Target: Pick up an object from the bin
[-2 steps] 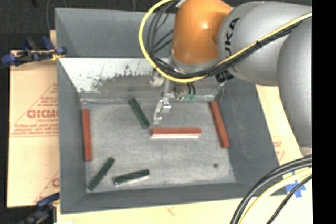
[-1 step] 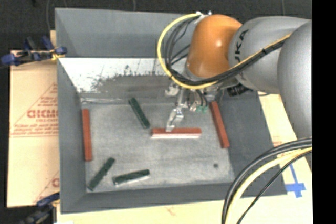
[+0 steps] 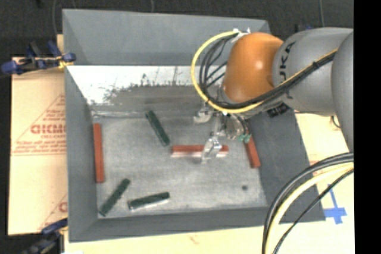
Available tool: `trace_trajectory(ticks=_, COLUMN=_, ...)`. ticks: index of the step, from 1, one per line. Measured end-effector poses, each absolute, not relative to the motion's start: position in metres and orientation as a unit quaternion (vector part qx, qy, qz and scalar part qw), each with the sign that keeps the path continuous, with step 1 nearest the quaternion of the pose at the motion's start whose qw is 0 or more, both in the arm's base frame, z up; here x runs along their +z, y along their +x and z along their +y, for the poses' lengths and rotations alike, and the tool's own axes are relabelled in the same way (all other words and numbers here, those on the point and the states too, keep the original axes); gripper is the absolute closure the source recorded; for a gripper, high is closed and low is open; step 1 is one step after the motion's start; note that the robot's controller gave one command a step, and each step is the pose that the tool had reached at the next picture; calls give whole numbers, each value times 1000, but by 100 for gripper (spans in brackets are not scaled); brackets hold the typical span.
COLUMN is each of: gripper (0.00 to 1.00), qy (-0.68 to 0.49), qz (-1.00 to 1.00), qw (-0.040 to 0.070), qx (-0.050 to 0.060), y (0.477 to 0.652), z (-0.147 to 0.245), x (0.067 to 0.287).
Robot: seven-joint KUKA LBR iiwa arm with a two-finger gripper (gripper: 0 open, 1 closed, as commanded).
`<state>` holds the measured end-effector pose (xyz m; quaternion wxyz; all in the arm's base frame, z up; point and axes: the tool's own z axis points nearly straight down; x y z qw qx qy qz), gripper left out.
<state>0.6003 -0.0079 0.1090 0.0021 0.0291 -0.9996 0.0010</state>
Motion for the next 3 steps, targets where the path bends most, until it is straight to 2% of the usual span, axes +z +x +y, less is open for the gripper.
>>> trace_trajectory(ticks=1, gripper=0, qy=11, qz=-1000, qw=-3, qx=-1, y=599, z=-9, x=123)
trace_trajectory(ticks=2, gripper=0, qy=2, qz=-1000, qw=-3, qx=0, y=586, z=-8, x=77)
trace_trajectory(ticks=3, gripper=100, qy=3, qz=-1000, qw=-7, qx=0, y=590, z=-8, x=85)
